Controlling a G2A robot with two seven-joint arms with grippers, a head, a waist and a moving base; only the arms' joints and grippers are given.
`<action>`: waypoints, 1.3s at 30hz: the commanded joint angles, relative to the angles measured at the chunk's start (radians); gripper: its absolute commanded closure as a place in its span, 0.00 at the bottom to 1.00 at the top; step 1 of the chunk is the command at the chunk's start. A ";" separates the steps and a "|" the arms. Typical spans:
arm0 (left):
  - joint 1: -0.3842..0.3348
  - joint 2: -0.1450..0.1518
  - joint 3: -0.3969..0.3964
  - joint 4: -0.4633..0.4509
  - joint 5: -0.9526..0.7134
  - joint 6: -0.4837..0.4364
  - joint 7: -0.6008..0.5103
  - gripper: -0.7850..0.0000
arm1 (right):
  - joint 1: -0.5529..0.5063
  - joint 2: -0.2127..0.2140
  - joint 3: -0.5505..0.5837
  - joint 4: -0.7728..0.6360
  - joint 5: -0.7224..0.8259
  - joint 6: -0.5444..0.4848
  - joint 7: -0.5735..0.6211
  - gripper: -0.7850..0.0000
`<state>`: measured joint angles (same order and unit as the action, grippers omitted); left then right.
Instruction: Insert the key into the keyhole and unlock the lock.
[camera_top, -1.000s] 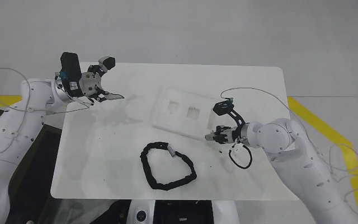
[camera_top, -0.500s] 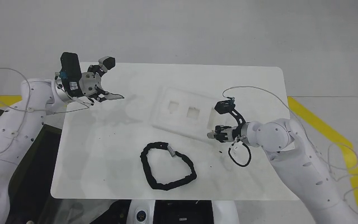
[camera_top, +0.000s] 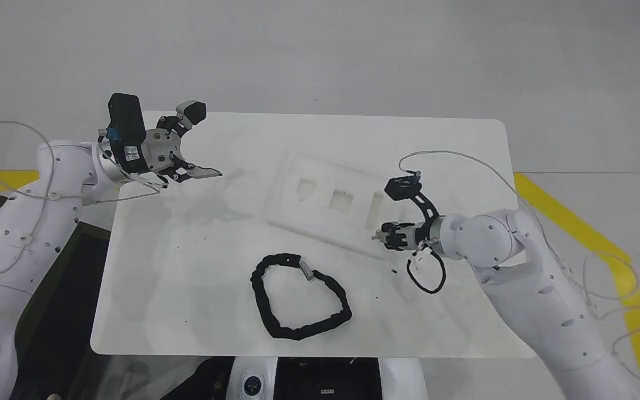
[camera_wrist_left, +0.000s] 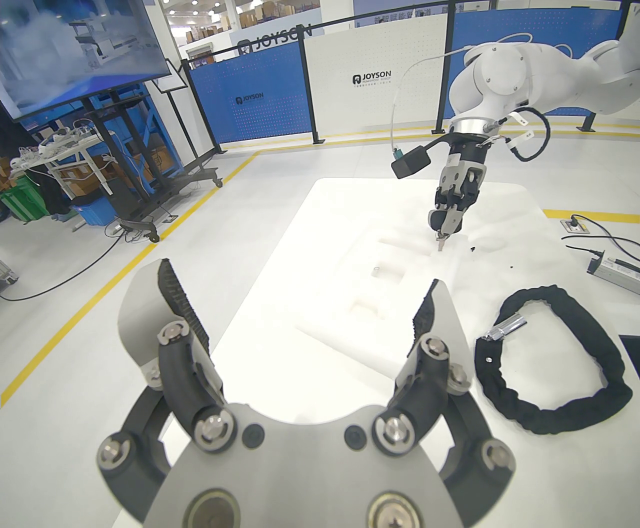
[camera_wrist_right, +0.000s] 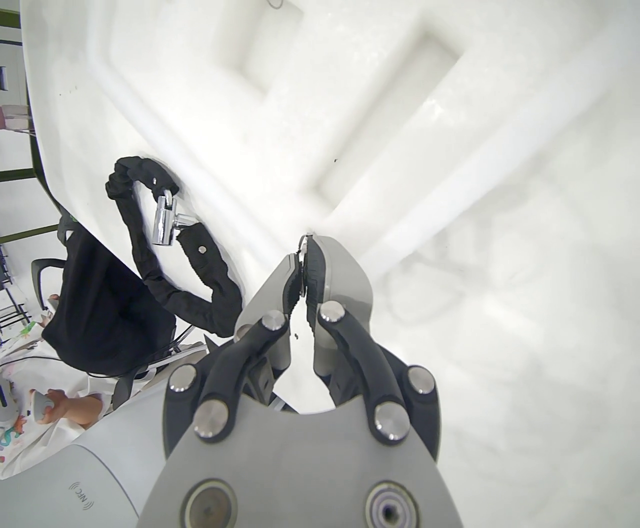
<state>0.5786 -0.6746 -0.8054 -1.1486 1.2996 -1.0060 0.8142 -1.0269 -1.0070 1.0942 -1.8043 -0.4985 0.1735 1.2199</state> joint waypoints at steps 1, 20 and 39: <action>0.000 0.000 0.000 0.000 0.000 0.000 0.000 0.00 | 0.005 0.001 0.000 -0.003 -0.015 0.010 0.004 1.00; 0.000 0.000 0.000 0.000 0.000 0.000 0.000 0.00 | 0.060 0.013 -0.019 -0.176 -0.318 0.138 0.176 1.00; 0.000 0.000 0.000 0.000 0.000 0.000 0.000 0.00 | -0.330 0.054 0.346 -0.241 0.159 -0.416 -0.169 1.00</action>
<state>0.5786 -0.6746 -0.8054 -1.1486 1.2996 -1.0060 0.8142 -1.3423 -0.9549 1.4246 -2.0485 -0.3543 -0.2126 1.0652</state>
